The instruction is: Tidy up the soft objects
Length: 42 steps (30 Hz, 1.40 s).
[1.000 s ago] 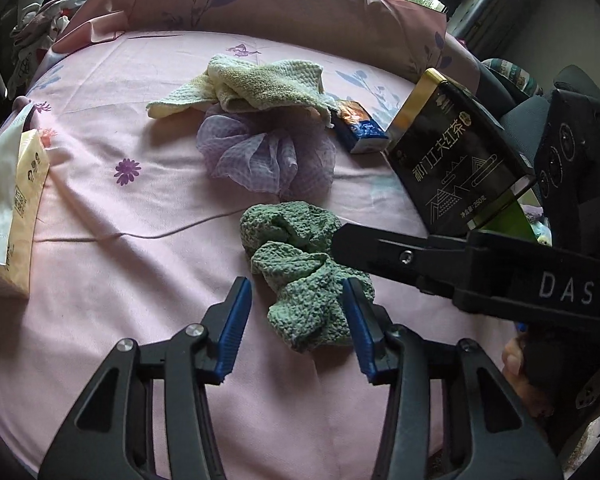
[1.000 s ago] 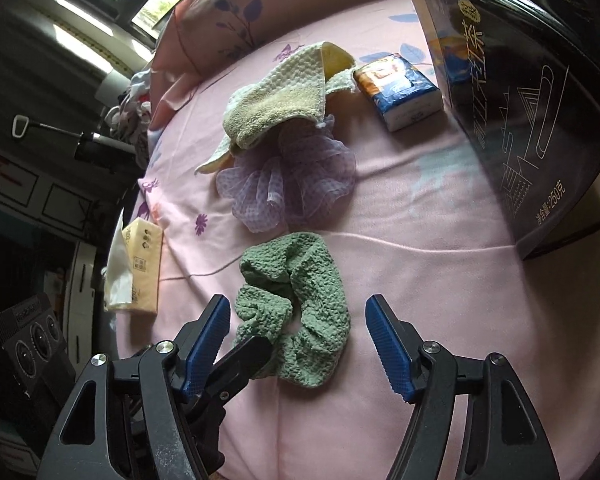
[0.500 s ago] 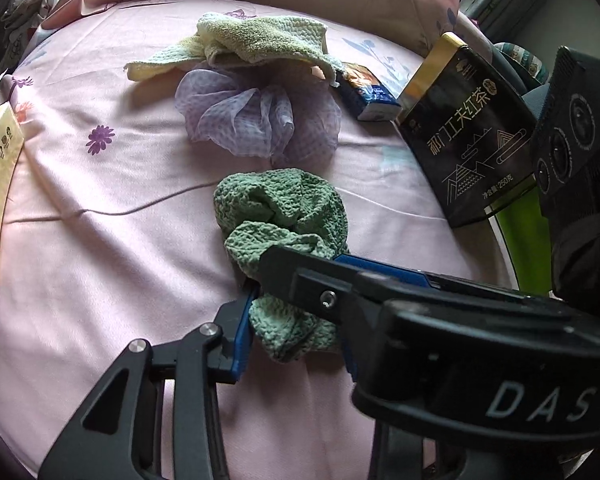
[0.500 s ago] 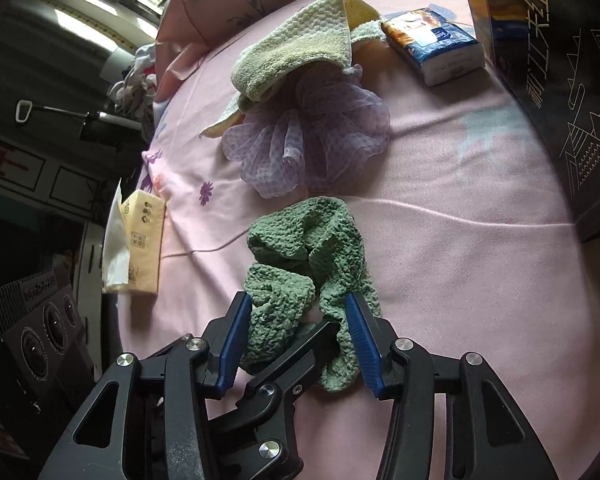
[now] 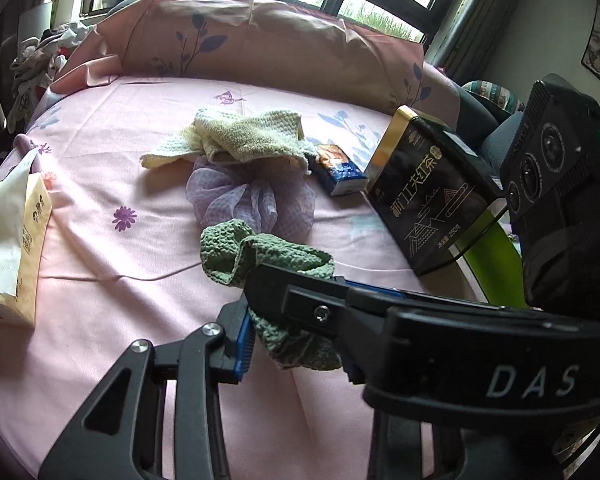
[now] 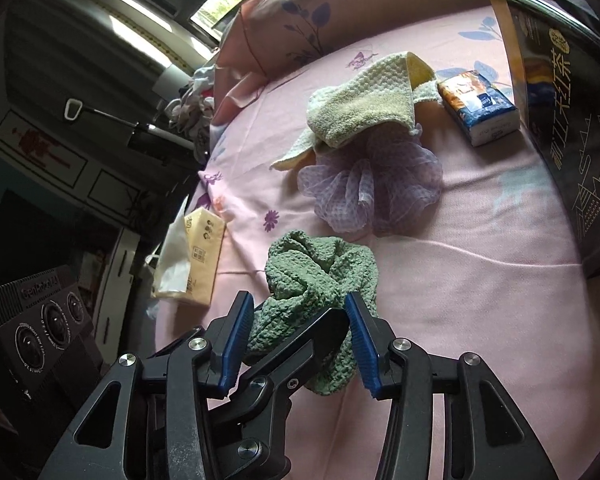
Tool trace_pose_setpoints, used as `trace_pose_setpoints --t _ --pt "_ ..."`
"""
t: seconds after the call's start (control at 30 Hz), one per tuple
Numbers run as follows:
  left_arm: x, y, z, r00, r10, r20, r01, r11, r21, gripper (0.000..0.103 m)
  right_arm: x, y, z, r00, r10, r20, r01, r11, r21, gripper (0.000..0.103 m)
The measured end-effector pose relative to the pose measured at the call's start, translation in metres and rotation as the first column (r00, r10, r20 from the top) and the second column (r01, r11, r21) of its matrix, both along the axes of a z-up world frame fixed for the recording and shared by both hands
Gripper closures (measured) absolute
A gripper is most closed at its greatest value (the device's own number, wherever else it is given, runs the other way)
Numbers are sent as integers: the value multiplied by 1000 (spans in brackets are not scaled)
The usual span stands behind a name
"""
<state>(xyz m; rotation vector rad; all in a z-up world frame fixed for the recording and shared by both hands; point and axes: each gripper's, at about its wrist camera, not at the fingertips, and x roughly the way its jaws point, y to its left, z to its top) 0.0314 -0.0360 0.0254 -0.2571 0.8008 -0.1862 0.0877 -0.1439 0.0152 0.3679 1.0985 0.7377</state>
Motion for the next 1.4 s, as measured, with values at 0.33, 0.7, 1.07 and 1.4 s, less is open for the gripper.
trace_pose_setpoints --t 0.33,0.7,1.07,1.4 --pt "-15 0 23 986 -2 164 11 998 -54 71 -16 -10 36 988 -41 148 32 998 60 52" --pt "-29 18 39 961 19 275 15 993 -121 71 -31 0 59 969 -52 243 28 995 100 53" --pt "-32 18 44 952 12 304 35 988 -151 70 -36 -2 67 960 -61 272 34 994 101 53" --pt "-38 9 55 942 -9 336 52 991 -119 71 -44 -8 80 950 -70 304 46 995 86 53"
